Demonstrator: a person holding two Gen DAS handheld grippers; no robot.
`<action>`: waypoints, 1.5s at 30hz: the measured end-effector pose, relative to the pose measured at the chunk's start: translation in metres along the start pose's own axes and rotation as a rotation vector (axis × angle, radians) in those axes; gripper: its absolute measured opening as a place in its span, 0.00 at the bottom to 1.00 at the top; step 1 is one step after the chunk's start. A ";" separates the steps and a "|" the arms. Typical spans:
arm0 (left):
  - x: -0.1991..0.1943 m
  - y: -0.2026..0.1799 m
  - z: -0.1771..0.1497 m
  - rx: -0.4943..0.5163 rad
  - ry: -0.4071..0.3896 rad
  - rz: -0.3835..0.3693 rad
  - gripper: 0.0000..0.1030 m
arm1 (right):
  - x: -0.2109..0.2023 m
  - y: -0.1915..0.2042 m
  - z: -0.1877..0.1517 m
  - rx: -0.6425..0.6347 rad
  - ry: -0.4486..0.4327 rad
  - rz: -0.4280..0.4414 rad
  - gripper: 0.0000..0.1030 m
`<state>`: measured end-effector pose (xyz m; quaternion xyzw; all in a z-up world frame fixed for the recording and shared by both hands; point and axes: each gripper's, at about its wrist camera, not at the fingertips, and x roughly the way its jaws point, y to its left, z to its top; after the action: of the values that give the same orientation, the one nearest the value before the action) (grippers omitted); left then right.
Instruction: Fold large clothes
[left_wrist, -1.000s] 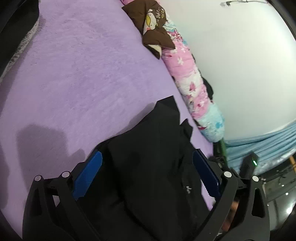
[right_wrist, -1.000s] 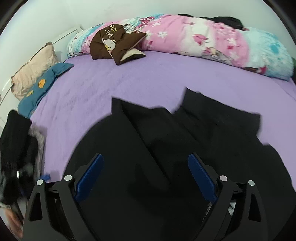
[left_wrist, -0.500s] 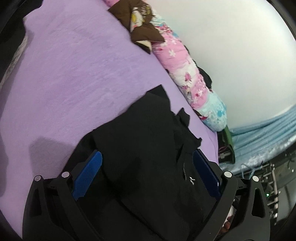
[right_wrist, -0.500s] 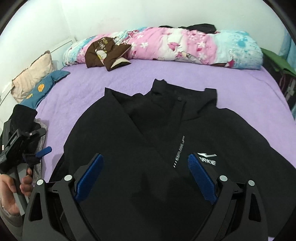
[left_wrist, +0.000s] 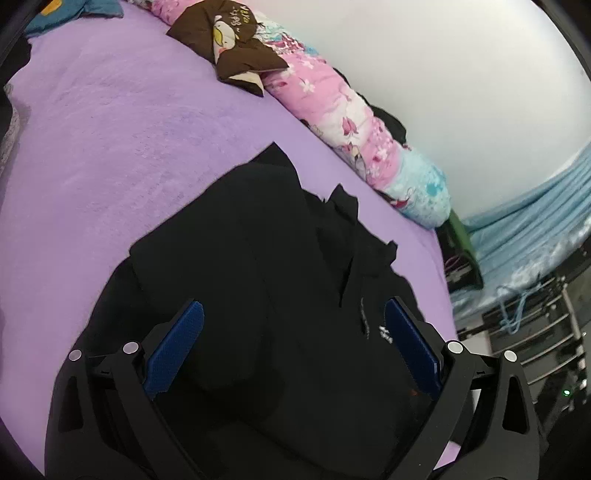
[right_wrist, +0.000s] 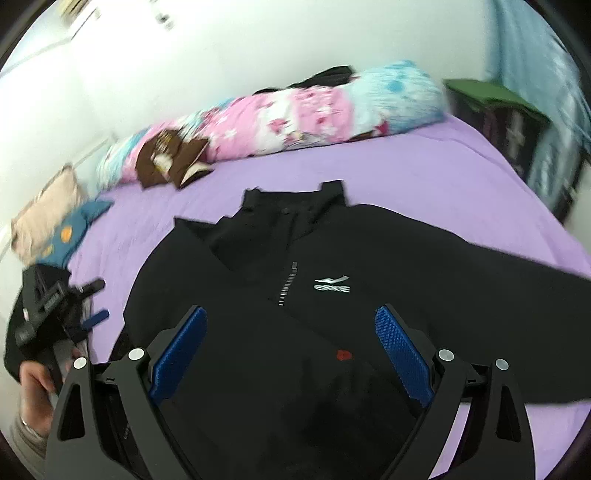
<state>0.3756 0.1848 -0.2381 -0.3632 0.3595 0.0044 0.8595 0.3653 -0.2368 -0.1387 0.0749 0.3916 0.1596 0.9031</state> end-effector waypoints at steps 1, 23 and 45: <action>0.003 -0.005 -0.002 0.005 0.005 -0.006 0.92 | -0.007 -0.010 -0.004 0.021 -0.014 -0.006 0.88; 0.057 -0.074 -0.062 0.305 0.111 0.011 0.92 | -0.097 -0.239 -0.088 0.517 -0.242 -0.219 0.89; 0.075 -0.140 -0.139 0.395 0.255 -0.067 0.92 | -0.175 -0.448 -0.181 1.064 -0.513 -0.253 0.90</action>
<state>0.3834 -0.0247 -0.2635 -0.1976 0.4468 -0.1407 0.8611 0.2241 -0.7161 -0.2591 0.5052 0.1930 -0.1900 0.8194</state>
